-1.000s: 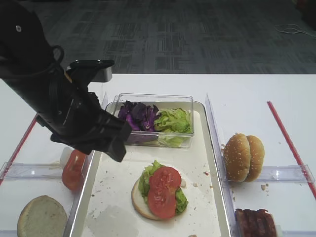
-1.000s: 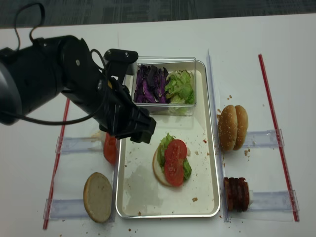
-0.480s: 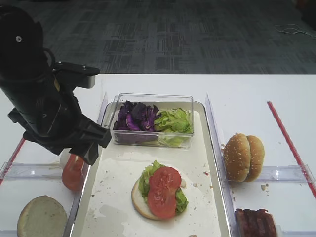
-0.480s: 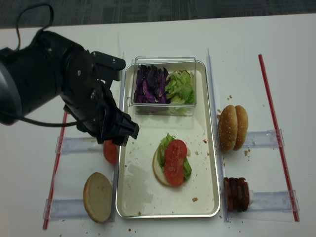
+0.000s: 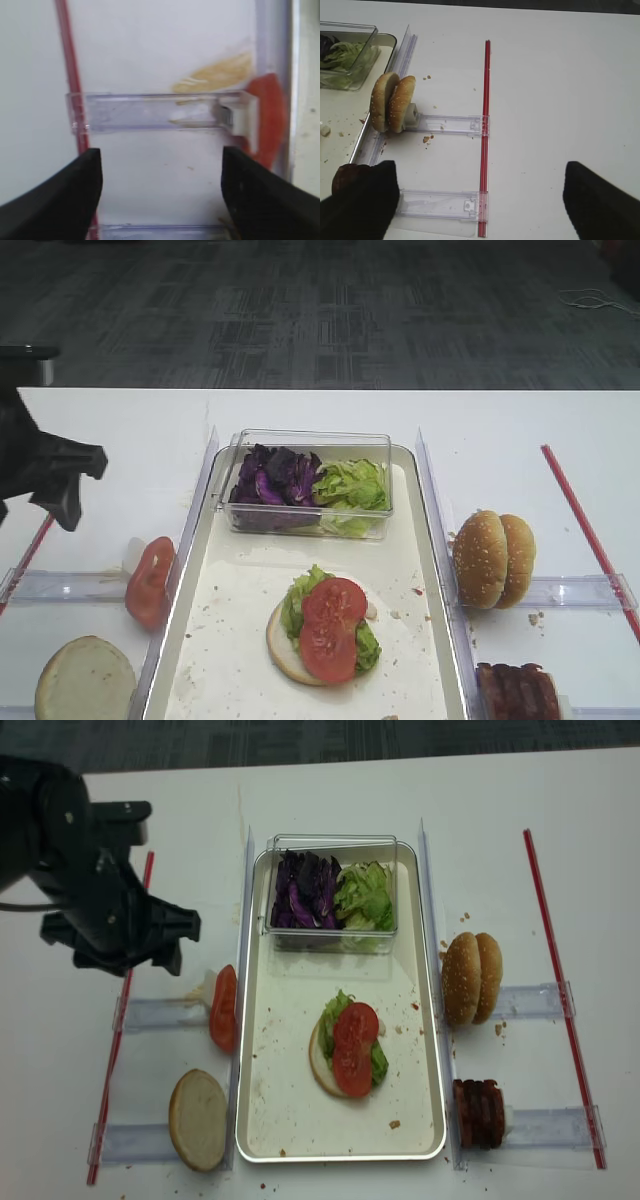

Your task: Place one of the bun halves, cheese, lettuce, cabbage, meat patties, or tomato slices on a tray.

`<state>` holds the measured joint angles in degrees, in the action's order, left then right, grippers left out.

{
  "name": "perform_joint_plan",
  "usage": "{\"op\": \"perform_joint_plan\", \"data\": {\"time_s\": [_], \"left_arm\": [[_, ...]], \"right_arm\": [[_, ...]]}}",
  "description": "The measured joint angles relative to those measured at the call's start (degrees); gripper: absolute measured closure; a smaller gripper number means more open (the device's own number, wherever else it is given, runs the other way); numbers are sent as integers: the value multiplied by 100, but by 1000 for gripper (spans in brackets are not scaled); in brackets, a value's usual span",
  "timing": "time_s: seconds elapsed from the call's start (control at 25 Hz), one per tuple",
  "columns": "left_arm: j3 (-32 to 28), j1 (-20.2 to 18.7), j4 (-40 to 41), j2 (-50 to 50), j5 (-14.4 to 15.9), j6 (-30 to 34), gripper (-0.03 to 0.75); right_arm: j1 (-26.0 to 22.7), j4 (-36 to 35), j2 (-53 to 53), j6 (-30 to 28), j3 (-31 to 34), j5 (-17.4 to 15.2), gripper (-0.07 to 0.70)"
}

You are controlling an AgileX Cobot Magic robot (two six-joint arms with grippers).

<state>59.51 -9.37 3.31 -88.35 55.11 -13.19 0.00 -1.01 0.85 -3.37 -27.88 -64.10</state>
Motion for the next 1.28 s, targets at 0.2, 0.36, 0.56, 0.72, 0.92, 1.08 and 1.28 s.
{"op": "perform_joint_plan", "data": {"time_s": [0.2,0.36,0.56,0.72,0.92,1.08,1.28], "left_arm": [[0,596,395,0,220,0,218],[0,665,421,0,307,0,218],[-32,665,421,23,600,0,218],[-517,665,421,355,660,-24,218],[-1249,665,411,1103,719,-35,222],[-1793,665,360,1713,796,-46,223],[-2476,665,209,2413,880,-46,224]], "right_arm": [[0,0,0,0,0,0,-58],[0,0,0,0,0,0,-58],[0,0,0,0,0,0,-58],[0,0,0,0,0,0,-58],[0,0,0,0,0,0,-58],[0,0,0,0,0,0,-58],[0,0,0,0,0,0,-58]]}}
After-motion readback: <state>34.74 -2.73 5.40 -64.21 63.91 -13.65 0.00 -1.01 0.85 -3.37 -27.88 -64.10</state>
